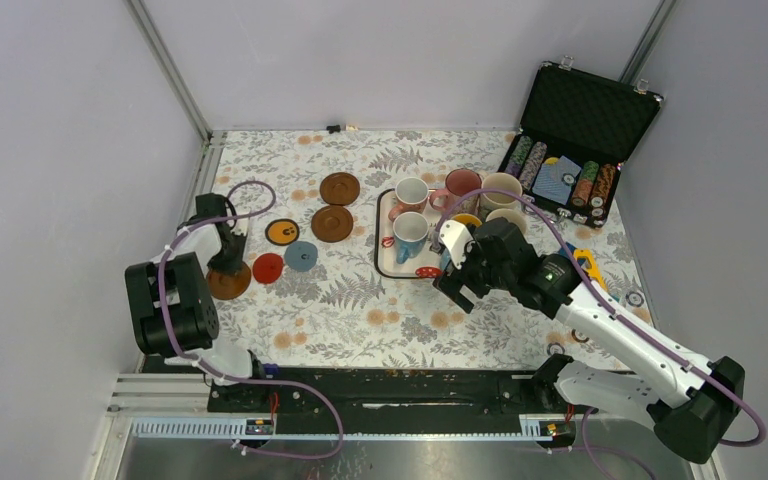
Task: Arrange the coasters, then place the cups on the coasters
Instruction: Move the coaster to the center of the board.
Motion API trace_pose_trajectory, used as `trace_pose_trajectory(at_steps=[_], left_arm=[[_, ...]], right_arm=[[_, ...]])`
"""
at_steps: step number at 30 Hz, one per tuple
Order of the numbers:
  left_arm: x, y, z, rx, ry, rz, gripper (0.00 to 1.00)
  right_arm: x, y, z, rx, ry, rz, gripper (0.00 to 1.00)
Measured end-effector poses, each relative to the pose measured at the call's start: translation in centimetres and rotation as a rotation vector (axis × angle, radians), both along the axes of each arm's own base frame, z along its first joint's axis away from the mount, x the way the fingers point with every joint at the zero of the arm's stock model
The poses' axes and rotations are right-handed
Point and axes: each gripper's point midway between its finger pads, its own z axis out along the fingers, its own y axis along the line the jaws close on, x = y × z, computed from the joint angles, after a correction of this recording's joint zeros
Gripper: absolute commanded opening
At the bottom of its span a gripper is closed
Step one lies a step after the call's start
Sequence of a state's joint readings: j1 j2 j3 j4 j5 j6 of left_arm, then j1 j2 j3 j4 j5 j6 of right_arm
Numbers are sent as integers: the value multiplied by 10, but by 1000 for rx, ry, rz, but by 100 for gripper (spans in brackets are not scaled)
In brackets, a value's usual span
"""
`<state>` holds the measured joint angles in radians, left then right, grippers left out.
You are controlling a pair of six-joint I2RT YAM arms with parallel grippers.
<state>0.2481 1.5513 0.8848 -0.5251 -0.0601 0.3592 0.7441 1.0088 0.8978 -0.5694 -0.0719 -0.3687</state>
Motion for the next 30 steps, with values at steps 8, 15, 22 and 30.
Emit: trace_pose_trajectory(at_steps=[8, 15, 22, 30], left_arm=[[17, 11, -5, -3, 43, 60, 0], [34, 19, -5, 2, 96, 92, 0], [52, 29, -4, 24, 112, 121, 0], [59, 24, -4, 61, 92, 101, 0]], right_arm=[[0, 0, -2, 0, 2, -3, 97], [-1, -2, -2, 5, -3, -3, 97], [0, -1, 3, 21, -21, -4, 97], [1, 0, 4, 28, -29, -4, 97]])
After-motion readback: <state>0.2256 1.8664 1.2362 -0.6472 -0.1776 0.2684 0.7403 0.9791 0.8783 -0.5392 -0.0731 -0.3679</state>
